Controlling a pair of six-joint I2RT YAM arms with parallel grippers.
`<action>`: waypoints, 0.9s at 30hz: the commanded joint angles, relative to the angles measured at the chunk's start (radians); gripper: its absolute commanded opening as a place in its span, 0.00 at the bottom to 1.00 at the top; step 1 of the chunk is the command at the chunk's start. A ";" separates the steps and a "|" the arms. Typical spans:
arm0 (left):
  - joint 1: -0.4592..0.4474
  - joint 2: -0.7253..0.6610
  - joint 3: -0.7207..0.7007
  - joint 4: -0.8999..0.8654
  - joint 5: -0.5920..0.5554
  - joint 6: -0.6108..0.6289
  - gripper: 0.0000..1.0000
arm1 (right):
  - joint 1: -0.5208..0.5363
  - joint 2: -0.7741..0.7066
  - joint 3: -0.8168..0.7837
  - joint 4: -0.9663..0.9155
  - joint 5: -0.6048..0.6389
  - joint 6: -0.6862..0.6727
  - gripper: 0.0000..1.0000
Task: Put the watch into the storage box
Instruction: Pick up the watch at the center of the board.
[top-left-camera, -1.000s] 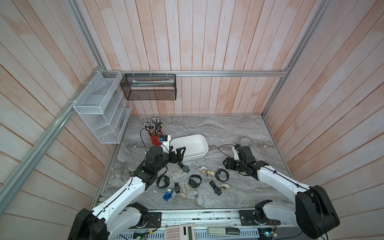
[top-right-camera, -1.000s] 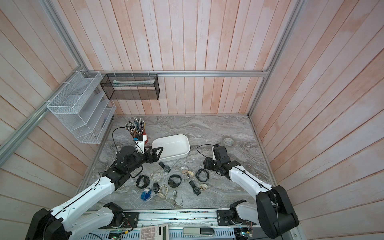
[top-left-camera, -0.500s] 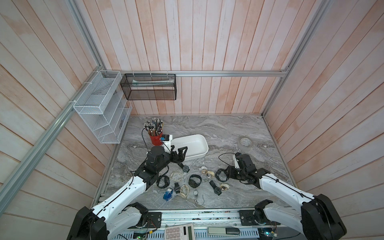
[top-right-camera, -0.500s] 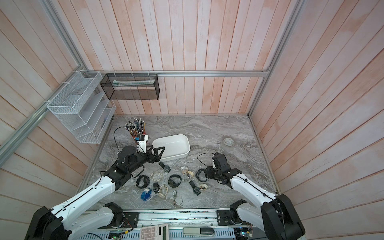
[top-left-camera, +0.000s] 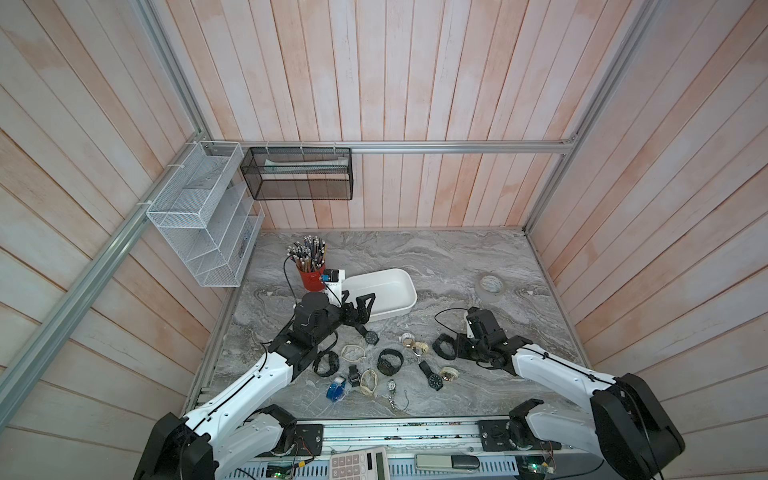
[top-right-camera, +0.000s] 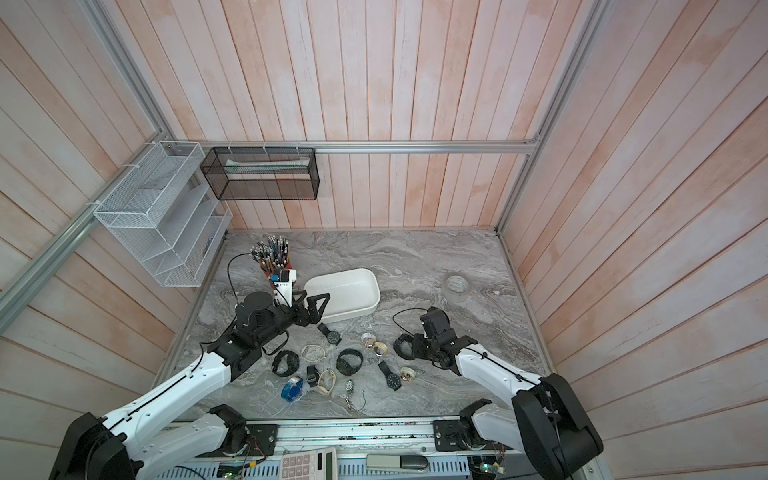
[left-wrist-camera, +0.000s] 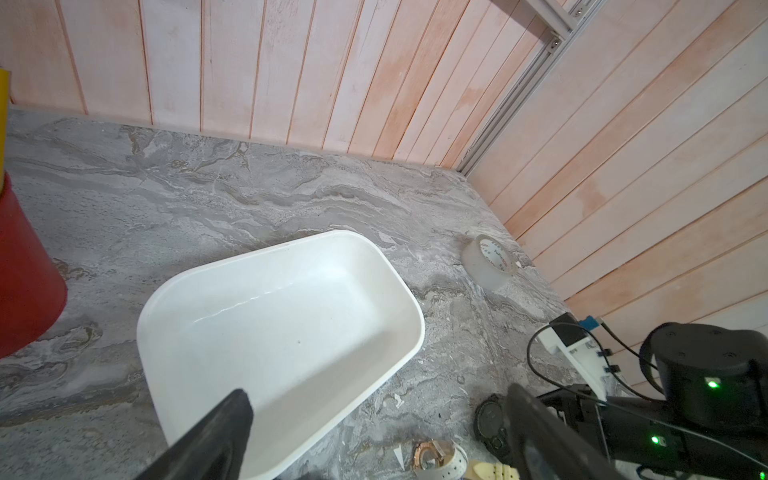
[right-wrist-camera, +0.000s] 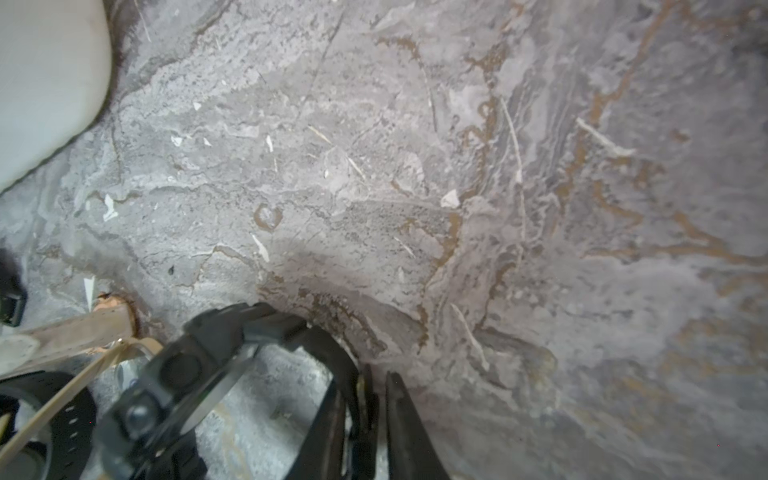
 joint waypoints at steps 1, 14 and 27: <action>-0.005 -0.018 -0.017 0.015 -0.016 0.009 0.96 | 0.006 0.030 0.051 -0.004 0.040 -0.022 0.03; -0.005 -0.052 -0.010 -0.031 -0.021 0.003 0.96 | 0.019 0.075 0.394 -0.167 0.195 -0.171 0.00; -0.005 -0.145 -0.072 -0.059 -0.066 0.000 0.96 | 0.133 0.396 0.793 -0.082 0.238 -0.297 0.00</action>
